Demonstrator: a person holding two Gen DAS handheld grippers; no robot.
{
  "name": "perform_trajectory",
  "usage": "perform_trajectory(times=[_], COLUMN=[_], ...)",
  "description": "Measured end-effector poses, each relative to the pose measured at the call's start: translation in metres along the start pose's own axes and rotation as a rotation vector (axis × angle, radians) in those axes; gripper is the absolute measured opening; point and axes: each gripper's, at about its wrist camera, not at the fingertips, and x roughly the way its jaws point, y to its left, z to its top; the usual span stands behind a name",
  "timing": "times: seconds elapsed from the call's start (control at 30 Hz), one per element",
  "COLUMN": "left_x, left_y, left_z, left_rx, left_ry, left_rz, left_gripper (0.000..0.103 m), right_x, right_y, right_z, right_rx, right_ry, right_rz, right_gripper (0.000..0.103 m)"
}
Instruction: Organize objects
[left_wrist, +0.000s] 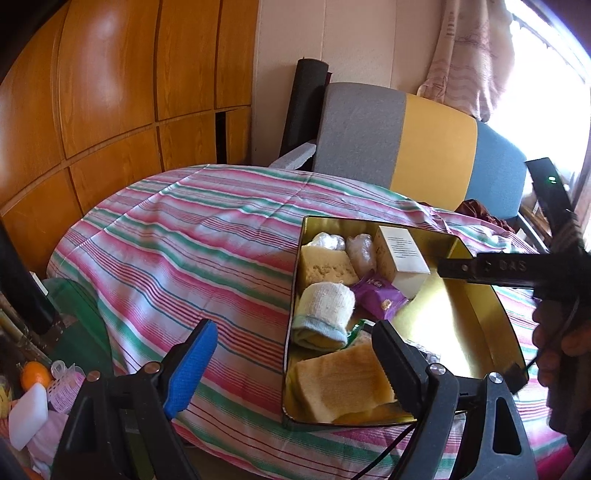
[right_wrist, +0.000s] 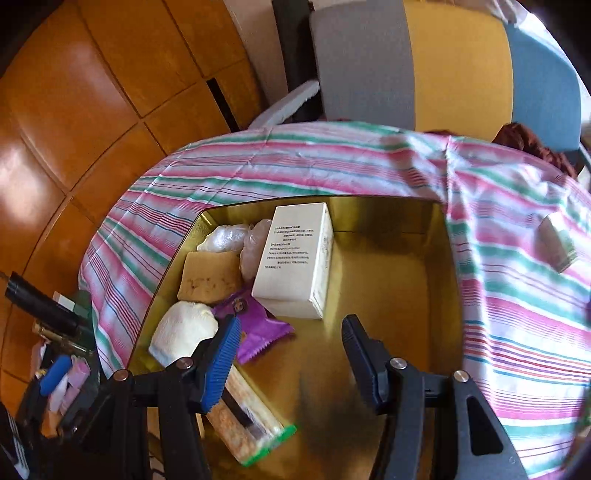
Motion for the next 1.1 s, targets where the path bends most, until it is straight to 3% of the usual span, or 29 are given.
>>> perform_trajectory(times=[0.37, 0.87, 1.1], left_x=[-0.007, -0.006, -0.003], left_y=[-0.022, -0.064, -0.092], left_z=[0.002, 0.003, 0.008], left_rx=[0.060, 0.161, 0.218], left_ry=[-0.008, 0.005, 0.004], left_rz=[-0.024, -0.085, -0.142], left_gripper=[0.087, 0.091, 0.093], right_x=[-0.050, -0.094, -0.128], right_y=[-0.016, -0.082, -0.150], right_z=[-0.040, -0.069, -0.079], right_rx=[-0.081, 0.029, 0.161], right_ry=[-0.086, -0.117, -0.140], right_rz=[-0.124, -0.191, -0.251], right_gripper=[0.058, 0.061, 0.061])
